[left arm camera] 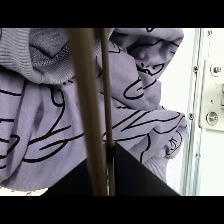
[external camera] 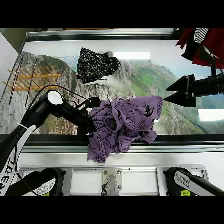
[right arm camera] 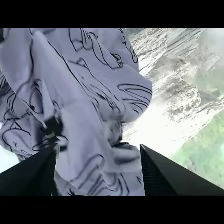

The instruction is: Fold the clothes and pants, and hang the long-sleeved shirts on hangers.

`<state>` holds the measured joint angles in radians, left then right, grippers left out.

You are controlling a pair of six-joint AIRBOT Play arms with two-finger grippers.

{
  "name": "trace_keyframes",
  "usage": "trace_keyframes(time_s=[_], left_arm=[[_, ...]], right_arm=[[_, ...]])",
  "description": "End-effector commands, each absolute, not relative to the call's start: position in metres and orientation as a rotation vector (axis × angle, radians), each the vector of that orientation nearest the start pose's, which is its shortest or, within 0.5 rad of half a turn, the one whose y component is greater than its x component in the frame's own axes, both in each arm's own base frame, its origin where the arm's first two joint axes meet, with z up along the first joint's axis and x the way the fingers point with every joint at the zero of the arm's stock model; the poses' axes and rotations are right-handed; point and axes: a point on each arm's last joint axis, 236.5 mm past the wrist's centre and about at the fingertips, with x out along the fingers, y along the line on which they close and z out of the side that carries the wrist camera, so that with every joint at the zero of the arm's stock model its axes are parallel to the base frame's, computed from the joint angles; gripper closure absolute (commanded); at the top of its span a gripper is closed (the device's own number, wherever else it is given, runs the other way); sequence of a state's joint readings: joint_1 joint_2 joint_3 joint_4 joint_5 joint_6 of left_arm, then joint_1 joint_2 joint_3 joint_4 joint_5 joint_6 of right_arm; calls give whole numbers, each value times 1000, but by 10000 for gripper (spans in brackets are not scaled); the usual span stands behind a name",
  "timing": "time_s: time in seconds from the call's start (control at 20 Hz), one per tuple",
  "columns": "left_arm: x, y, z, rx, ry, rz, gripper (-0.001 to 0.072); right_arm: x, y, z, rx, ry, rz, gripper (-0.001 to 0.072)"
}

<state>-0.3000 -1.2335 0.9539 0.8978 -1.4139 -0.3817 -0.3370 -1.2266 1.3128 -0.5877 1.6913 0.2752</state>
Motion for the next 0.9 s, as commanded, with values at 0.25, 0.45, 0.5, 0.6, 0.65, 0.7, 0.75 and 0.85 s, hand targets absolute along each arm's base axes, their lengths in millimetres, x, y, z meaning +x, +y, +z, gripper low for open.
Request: trace_keyframes(time_s=[0.25,0.45,0.5,0.6,0.65,0.7,0.75,0.85], left_arm=[[222,-221,4,445,1080,-1486,687],[222,-221,4,445,1080,-1486,687],[222,-221,4,445,1080,-1486,687],[222,-221,4,445,1080,-1486,687],[222,-221,4,445,1080,-1486,687],[222,-221,4,445,1080,-1486,687],[222,-221,4,445,1080,-1487,687],[222,-221,4,444,1080,-1487,687]], right_arm=[[331,108,128,-40,485,1530,158],[328,136,112,-20,499,1633,159],[326,143,110,-14,503,1654,159],[323,156,108,0,503,1691,159],[322,161,108,5,499,1706,158],[320,166,107,6,499,1719,159],[319,169,107,5,503,1730,159],[318,173,105,8,508,1741,159]])
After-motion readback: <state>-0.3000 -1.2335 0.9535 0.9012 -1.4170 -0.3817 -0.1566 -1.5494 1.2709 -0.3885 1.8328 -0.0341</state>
